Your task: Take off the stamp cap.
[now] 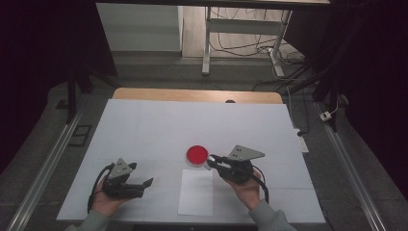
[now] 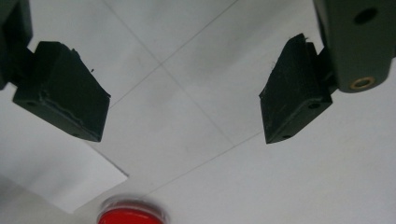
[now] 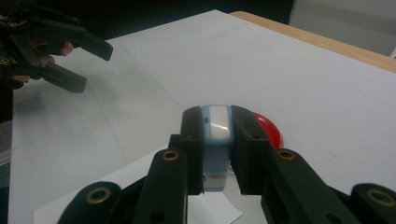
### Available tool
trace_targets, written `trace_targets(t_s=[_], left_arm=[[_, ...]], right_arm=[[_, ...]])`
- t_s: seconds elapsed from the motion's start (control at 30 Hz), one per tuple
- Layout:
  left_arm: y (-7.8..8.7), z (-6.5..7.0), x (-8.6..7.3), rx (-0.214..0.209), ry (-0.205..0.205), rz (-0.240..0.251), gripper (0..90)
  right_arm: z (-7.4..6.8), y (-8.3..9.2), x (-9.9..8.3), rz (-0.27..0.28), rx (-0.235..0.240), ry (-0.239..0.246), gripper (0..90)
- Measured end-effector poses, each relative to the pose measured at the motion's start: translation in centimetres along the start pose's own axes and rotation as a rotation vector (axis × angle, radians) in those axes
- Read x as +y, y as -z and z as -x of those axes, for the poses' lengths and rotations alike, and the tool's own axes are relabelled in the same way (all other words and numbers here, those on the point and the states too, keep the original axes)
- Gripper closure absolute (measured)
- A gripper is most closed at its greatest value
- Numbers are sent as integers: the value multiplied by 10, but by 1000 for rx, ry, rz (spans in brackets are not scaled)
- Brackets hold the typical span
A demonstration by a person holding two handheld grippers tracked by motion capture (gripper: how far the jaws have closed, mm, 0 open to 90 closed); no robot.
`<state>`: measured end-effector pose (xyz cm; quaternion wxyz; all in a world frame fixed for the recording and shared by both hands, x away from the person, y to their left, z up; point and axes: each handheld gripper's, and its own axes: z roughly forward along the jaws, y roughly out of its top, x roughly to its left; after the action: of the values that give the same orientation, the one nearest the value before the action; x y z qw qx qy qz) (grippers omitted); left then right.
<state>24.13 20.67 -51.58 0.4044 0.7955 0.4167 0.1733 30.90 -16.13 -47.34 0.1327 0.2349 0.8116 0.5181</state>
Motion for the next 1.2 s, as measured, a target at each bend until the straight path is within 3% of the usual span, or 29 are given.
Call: trace_targets(t_s=[0.23, 0.93, 1.2], left_arm=[[-3, 5, 16, -5, -15, 32, 163], [-24, 21, 38, -33, -55, 28, 168], [-27, 30, 43, -21, -77, 27, 170]], right_arm=[[0, 1, 1, 2, -4, 3, 751], [8, 6, 0, 28, 2, -22, 751], [11, 5, -2, 32, 7, -31, 751]])
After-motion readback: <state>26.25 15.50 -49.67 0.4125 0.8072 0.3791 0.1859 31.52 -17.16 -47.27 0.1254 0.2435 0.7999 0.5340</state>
